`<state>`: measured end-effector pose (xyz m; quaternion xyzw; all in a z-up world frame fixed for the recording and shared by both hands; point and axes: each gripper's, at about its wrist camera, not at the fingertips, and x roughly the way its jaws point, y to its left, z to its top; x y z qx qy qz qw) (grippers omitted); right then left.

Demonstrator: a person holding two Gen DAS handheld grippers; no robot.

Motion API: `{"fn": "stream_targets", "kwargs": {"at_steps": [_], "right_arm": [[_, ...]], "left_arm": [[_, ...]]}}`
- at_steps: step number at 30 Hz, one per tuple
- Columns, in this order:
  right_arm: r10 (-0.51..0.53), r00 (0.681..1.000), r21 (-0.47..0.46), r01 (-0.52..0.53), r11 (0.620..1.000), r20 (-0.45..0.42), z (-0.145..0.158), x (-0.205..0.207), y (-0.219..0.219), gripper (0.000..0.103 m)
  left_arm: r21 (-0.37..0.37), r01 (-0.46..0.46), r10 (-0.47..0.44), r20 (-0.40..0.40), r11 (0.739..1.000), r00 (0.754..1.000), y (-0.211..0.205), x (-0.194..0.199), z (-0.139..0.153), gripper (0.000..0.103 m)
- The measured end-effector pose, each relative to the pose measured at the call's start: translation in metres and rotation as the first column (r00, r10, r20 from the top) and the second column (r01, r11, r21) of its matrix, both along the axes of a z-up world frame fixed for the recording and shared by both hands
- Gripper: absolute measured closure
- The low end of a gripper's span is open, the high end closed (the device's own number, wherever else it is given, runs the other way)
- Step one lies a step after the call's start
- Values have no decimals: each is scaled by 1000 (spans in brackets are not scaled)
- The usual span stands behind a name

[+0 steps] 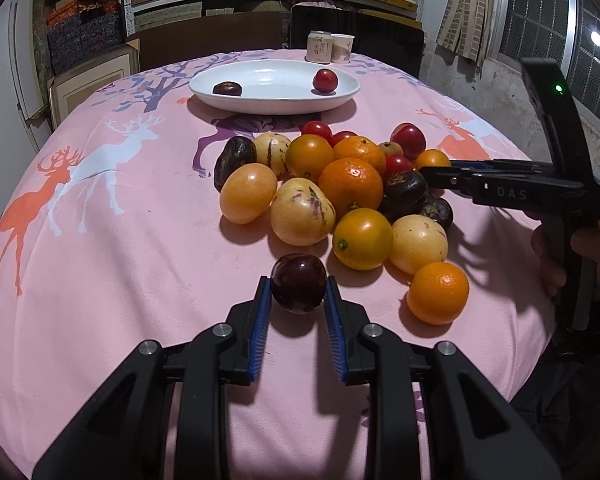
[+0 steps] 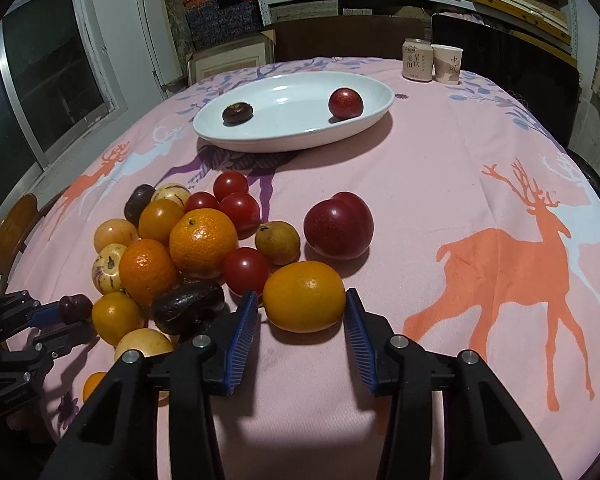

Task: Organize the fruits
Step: 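Grasp the dark purple plum with the left tool while the right tool grasps an orange, then carry the purple plum and the orange over the white plate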

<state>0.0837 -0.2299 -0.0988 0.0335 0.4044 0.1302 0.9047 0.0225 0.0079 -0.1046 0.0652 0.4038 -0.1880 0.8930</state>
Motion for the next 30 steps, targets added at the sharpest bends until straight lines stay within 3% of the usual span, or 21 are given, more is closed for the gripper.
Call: {"fn": "stream_targets", "kwargs": {"at_steps": [20, 30], "right_arm": [[-17, 999, 52, 15, 999, 44, 7, -20, -12, 58], [-14, 997, 83, 7, 997, 76, 27, -26, -19, 58]], "left_arm": [[-34, -12, 13, 31, 999, 999, 5, -1, 15, 77], [-42, -24, 27, 51, 999, 998, 4, 6, 30, 77]]}}
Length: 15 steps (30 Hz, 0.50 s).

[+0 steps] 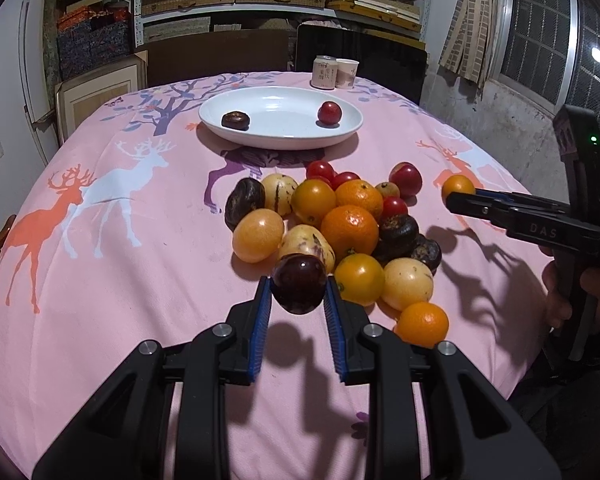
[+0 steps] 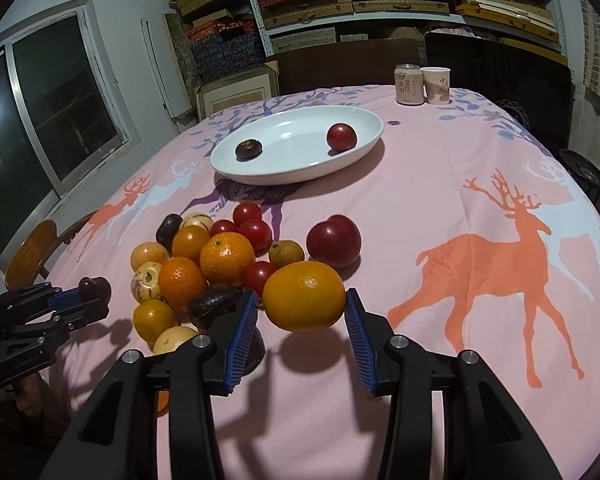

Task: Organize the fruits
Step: 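Carry the purple plum and the orange over the white plate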

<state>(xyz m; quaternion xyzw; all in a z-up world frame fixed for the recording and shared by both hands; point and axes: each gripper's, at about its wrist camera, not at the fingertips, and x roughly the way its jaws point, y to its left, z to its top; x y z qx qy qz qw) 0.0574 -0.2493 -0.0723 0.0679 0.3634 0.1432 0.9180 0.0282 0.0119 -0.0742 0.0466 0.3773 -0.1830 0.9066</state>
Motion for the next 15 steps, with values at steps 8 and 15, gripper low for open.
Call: {"fn": "stream_targets", "kwargs": {"at_steps": [8, 15], "right_arm": [[-11, 1000, 16, 11, 1000, 29, 16, 5, -9, 58], [-16, 999, 17, 15, 1000, 43, 26, 17, -14, 58]], "left_arm": [[10, -13, 13, 21, 1000, 1000, -5, 19, 14, 77], [19, -10, 9, 37, 1000, 999, -13, 36, 25, 77]]}}
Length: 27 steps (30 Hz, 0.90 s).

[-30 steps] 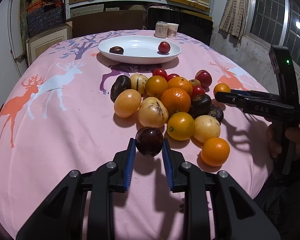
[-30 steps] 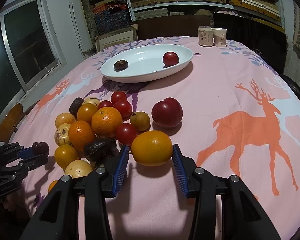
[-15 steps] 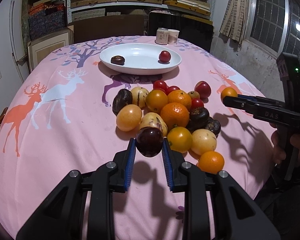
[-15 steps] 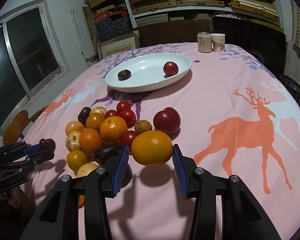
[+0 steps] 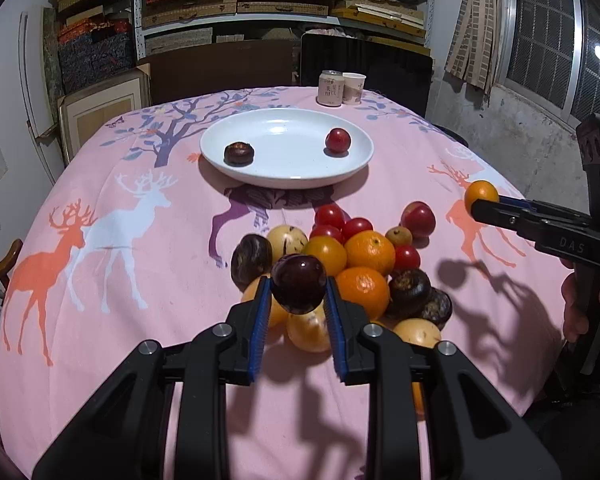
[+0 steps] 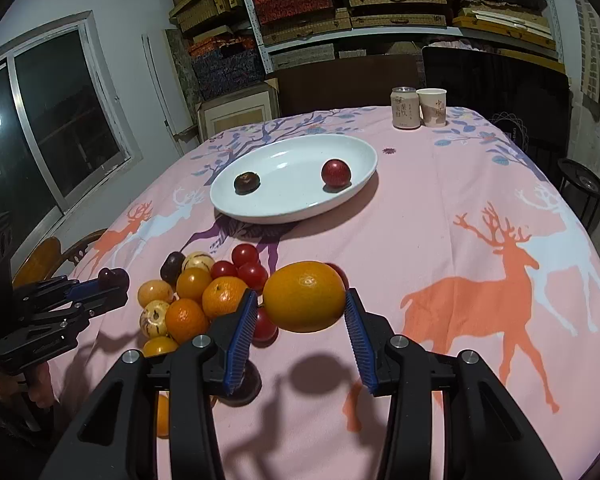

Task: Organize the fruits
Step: 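Carry the purple plum and the orange over the white plate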

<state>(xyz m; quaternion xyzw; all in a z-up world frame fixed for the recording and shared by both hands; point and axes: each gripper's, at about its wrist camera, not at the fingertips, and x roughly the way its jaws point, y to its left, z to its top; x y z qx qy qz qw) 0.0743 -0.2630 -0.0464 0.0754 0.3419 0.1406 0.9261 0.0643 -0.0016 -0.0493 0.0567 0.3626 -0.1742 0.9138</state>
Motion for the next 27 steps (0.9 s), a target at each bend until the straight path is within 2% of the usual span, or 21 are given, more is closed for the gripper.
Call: {"fn": "stream_targets", "kwargs": {"at_steps": [13, 21, 27], "right_arm": [[-6, 1000, -1, 6, 1000, 10, 28, 57, -4, 58], [-10, 1000, -30, 11, 999, 8, 42, 120, 0, 58], [-4, 1000, -37, 3, 999, -17, 40, 176, 6, 58]], "left_arm": [[28, 12, -13, 28, 1000, 1000, -14, 58, 20, 77], [72, 18, -22, 48, 997, 999, -31, 122, 33, 77], [76, 28, -30, 24, 997, 999, -48, 180, 32, 77]]}}
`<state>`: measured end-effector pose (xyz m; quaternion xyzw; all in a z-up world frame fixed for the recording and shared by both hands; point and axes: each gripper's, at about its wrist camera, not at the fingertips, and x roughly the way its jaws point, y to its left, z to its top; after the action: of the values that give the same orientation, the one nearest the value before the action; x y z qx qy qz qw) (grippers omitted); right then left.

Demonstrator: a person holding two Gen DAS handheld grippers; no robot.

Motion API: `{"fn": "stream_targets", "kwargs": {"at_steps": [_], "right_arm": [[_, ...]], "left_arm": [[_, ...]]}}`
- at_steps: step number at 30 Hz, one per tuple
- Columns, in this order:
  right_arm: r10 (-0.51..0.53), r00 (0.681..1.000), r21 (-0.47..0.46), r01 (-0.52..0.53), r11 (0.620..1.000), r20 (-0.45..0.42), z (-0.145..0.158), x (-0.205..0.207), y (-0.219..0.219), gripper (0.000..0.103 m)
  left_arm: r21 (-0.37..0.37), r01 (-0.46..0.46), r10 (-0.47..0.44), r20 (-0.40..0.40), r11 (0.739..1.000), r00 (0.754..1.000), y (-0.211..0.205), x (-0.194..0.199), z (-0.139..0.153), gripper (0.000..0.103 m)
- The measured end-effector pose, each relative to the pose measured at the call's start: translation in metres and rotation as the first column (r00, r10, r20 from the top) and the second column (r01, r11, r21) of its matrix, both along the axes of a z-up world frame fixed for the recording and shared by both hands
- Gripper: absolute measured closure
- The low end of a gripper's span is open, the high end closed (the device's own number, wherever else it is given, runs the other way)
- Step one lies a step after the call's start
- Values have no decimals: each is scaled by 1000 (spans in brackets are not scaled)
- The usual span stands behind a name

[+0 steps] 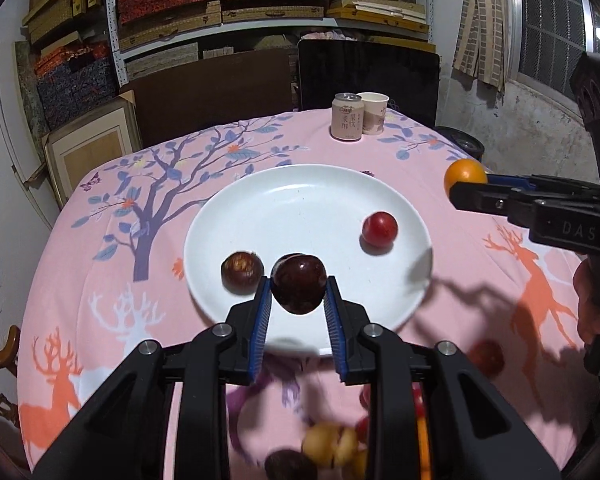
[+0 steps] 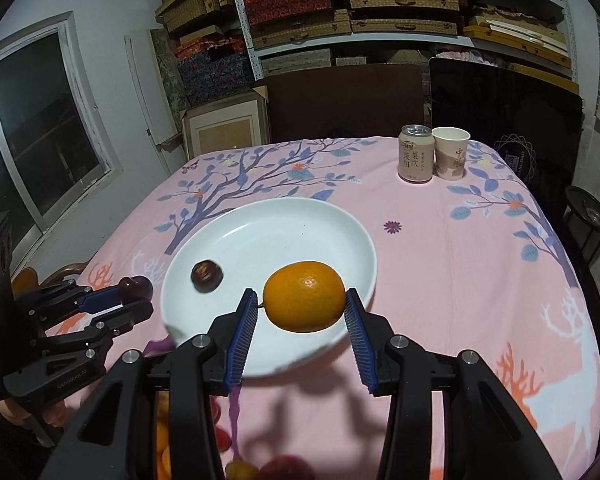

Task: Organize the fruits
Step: 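Carry the purple plum and the orange over the white plate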

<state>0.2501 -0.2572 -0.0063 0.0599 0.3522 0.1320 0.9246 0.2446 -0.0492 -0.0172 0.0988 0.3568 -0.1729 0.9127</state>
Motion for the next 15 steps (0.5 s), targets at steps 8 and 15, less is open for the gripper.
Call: {"fn": "stream_targets", "kwargs": {"at_steps": [8, 15], "right_arm": [[-18, 998, 1, 18, 1000, -54, -17, 65, 8, 58], [-12, 992, 6, 13, 1000, -124, -42, 104, 21, 56]], "left_arm": [[18, -34, 35, -58, 999, 998, -13, 75, -22, 77], [16, -53, 55, -152, 998, 987, -15, 116, -49, 77]]}}
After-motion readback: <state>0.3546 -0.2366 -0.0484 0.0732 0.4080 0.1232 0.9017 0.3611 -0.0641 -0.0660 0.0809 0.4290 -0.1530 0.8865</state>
